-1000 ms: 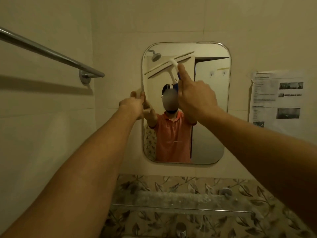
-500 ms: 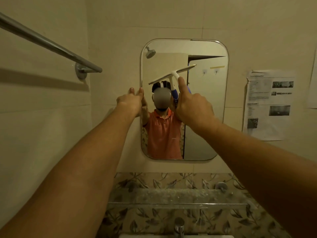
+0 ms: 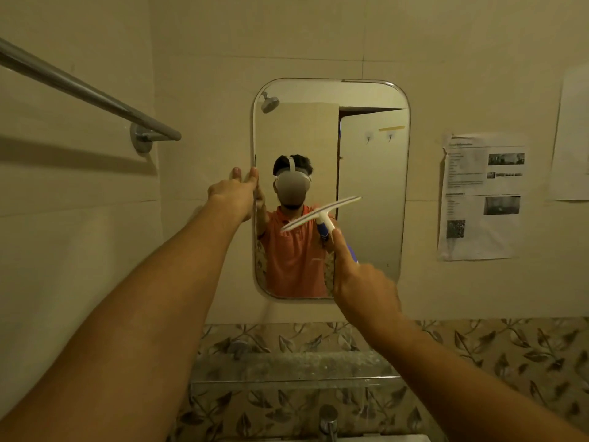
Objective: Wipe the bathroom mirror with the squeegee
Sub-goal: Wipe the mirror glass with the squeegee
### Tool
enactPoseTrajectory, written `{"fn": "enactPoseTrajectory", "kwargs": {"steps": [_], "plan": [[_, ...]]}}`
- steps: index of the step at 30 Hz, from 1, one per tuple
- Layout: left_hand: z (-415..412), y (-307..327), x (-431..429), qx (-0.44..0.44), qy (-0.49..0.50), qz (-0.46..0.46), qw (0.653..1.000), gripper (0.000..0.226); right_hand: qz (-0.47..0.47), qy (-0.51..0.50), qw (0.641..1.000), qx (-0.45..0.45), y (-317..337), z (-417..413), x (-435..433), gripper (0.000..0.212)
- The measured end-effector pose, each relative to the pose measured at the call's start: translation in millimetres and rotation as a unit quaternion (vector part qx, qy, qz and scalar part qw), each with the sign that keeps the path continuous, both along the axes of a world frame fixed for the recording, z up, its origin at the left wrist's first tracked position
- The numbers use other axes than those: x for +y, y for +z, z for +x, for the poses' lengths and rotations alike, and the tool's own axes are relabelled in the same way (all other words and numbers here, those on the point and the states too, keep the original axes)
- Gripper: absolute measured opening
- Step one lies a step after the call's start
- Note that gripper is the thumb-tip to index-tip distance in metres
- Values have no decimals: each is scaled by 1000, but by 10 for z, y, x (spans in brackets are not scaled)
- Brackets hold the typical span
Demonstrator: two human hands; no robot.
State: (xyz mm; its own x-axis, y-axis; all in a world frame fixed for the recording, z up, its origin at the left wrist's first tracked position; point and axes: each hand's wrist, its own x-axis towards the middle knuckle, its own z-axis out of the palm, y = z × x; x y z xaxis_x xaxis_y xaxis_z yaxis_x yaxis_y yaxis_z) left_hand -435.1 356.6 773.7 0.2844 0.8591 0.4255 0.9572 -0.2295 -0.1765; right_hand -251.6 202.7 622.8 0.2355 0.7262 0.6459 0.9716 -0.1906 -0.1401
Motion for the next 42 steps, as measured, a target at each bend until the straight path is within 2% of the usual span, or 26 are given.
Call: {"fn": "enactPoseTrajectory", "kwargs": {"steps": [11,15,18,22,28,32,37,42], "plan": [[12,7,-29,-9,-1,-4,1000,87,-72,-36,997,17,-550,13,-254,86],[5,-8,-40,-11,-2,-14,1000,85,-81,-9,996,43,-542,45,-295,73],[11,4,-20,-12,-1,-9,1000,86,-19,38,997,70,-185,50,-292,64],[18,32,-5,-23,-2,-9,1000,89,90,71,989,93,771,30,-157,56],[29,25,33,-17,-3,-5,1000,90,123,51,988,83,1705,-132,159,59],[45,40,47,-18,-5,3,1000,92,123,27,988,92,1813,-238,256,67],[28,39,46,-5,-12,5,1000,94,115,-1,987,109,1685,-323,308,76],[12,7,63,2,-15,18,1000,92,123,2,982,142,1413,-438,326,76]]}}
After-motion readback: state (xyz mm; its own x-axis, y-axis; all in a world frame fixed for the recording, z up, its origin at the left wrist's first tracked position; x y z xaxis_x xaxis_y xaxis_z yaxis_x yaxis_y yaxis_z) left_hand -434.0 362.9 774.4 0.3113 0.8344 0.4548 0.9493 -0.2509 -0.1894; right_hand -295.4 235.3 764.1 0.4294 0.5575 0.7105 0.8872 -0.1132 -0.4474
